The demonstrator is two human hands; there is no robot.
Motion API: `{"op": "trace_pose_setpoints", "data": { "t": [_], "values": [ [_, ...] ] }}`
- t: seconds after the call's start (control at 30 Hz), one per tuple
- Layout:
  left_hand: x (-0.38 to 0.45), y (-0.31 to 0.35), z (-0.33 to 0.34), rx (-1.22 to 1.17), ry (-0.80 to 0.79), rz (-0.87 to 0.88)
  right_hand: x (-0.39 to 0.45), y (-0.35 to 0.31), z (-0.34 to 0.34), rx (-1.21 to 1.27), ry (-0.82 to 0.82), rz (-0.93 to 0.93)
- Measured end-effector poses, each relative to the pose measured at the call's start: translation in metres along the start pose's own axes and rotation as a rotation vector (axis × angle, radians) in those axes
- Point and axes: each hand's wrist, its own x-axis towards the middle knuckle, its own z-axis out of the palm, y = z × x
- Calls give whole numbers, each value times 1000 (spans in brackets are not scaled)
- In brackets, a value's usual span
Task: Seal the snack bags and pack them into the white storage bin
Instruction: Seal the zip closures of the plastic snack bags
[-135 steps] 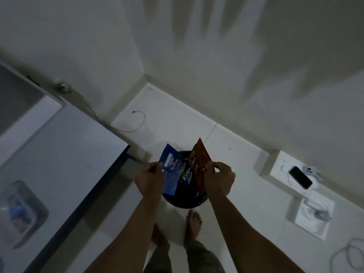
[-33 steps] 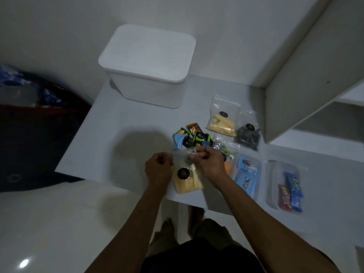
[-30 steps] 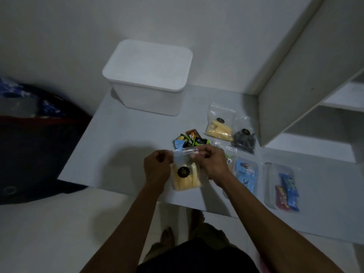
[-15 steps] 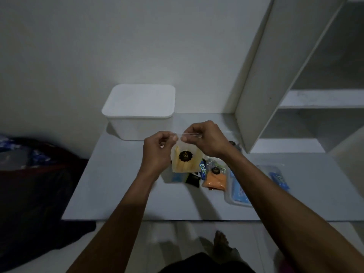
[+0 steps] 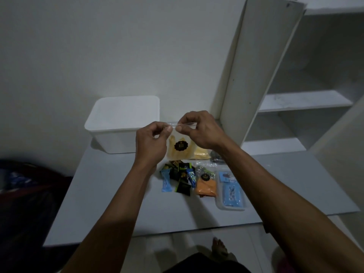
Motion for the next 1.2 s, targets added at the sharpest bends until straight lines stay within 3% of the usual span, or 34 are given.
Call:
{"op": "trace_pose_setpoints", "data": {
  "t": [0.23, 0.4, 0.57, 0.73, 1.03, 1.2],
  "values": [
    [6, 0, -10, -25, -60, 24, 7, -7, -2, 59, -69, 24],
    [10, 0, -15, -19, 11, 22, 11, -5, 0, 83, -31, 68],
    [8, -3, -15, -18, -59, 11, 7, -6, 4, 69, 6, 70],
    [10, -4, -14, -43, -11, -4, 2, -6, 3, 214, -35, 189],
    [13, -7, -12, -90, 10, -48, -4, -4, 7, 397, 69, 242],
    [12, -9, -10, -101, 5, -66, -4, -7, 9, 377, 105, 285]
  ]
}}
